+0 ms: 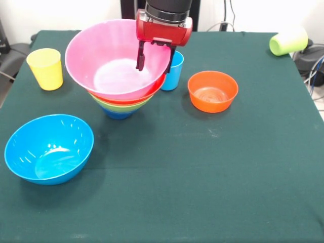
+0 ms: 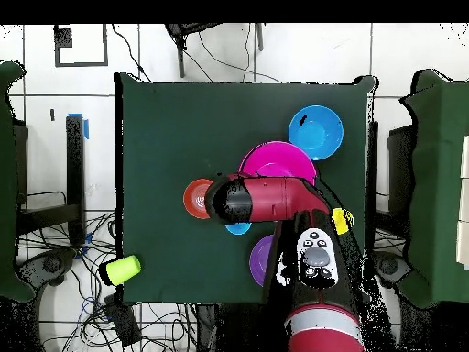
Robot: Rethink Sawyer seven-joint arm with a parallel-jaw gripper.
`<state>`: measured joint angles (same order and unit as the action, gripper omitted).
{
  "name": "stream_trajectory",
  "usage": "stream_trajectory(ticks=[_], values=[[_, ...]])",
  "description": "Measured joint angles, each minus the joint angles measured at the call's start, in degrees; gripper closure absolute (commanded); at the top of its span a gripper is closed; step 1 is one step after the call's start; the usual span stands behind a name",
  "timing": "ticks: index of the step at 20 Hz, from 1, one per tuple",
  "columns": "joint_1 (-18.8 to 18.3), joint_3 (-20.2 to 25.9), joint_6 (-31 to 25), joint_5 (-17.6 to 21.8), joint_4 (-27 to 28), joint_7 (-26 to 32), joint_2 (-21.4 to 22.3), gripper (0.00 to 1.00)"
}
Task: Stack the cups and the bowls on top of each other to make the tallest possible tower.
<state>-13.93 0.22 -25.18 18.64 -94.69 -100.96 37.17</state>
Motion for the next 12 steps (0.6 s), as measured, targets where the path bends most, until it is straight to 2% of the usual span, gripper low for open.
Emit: stream_trajectory(ticks=[12], values=[[0.0,1.3,0.0,-0.9,-2.0,0.0,0.0,0.0]])
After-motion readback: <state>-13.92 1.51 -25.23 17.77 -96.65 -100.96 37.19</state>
